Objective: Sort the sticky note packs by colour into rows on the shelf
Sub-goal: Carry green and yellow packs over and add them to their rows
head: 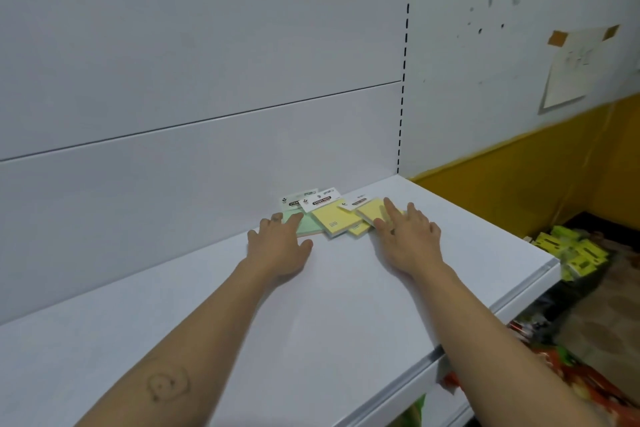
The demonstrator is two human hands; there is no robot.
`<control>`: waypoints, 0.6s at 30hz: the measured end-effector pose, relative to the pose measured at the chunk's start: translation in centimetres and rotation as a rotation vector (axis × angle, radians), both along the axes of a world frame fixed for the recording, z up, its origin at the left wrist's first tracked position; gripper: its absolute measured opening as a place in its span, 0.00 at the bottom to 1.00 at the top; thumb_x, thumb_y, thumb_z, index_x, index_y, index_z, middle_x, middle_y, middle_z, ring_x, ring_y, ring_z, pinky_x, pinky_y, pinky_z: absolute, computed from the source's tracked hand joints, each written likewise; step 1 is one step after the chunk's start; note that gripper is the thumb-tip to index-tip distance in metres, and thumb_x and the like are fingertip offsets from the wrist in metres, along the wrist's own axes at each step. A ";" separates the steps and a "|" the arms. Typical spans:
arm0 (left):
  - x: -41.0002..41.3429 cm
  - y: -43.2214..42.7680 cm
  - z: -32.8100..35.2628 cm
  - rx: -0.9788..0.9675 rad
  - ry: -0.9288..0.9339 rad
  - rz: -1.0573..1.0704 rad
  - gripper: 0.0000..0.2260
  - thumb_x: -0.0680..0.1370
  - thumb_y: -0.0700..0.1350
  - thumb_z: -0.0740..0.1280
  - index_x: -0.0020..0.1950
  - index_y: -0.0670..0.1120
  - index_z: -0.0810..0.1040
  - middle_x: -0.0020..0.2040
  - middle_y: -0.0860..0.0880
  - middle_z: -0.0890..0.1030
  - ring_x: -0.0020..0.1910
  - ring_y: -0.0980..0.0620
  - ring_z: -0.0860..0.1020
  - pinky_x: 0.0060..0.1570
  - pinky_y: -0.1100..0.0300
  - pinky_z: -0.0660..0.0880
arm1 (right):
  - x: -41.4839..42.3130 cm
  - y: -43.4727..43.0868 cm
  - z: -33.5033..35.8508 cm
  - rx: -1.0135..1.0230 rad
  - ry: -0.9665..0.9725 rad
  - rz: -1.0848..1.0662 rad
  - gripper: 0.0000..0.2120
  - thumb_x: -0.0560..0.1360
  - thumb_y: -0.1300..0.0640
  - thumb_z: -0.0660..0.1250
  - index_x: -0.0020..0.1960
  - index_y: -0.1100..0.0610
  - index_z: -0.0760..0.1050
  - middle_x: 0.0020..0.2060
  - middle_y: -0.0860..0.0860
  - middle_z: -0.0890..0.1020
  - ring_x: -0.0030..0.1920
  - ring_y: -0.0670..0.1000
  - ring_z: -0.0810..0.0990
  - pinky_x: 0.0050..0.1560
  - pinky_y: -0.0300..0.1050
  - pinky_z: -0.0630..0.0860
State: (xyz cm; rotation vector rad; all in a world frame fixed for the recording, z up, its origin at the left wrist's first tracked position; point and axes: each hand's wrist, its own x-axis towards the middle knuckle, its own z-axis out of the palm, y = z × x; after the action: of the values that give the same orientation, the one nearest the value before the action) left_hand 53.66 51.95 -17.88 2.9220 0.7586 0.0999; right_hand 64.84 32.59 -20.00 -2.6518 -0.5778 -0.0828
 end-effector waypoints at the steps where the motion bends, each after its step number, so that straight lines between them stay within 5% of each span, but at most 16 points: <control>1: 0.3 -0.2 -0.3 0.000 0.011 0.013 0.27 0.78 0.59 0.57 0.76 0.56 0.55 0.77 0.45 0.58 0.73 0.43 0.59 0.67 0.45 0.59 | 0.0 0.0 -0.2 -0.030 0.005 0.018 0.26 0.81 0.41 0.45 0.77 0.44 0.51 0.76 0.59 0.55 0.75 0.59 0.54 0.72 0.60 0.50; 9: 0.1 -0.7 -1.3 0.006 -0.067 0.045 0.20 0.79 0.58 0.55 0.69 0.53 0.67 0.74 0.47 0.64 0.69 0.45 0.65 0.64 0.46 0.60 | 0.2 -0.3 -0.3 0.087 -0.090 -0.036 0.18 0.80 0.47 0.54 0.67 0.47 0.72 0.63 0.59 0.73 0.64 0.60 0.68 0.65 0.51 0.61; 13: -1.2 -0.7 -1.4 -0.031 -0.169 0.084 0.17 0.78 0.60 0.55 0.60 0.53 0.74 0.65 0.50 0.73 0.62 0.48 0.72 0.58 0.48 0.63 | 0.2 -0.3 -0.6 0.074 -0.111 -0.037 0.16 0.79 0.49 0.55 0.63 0.52 0.72 0.55 0.58 0.76 0.57 0.61 0.71 0.59 0.51 0.66; 18: -3.1 -0.6 -1.0 -0.048 -0.286 0.151 0.13 0.76 0.61 0.60 0.41 0.54 0.75 0.51 0.53 0.78 0.53 0.49 0.76 0.49 0.52 0.61 | -0.6 -0.3 -0.1 0.012 -0.100 -0.063 0.20 0.79 0.45 0.57 0.68 0.51 0.67 0.61 0.58 0.74 0.63 0.60 0.68 0.62 0.53 0.63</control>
State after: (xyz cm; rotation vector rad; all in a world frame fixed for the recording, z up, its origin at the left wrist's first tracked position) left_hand 50.53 51.40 -18.85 2.7171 0.9146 0.4943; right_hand 64.24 32.31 -20.10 -2.6657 -0.5239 -0.2373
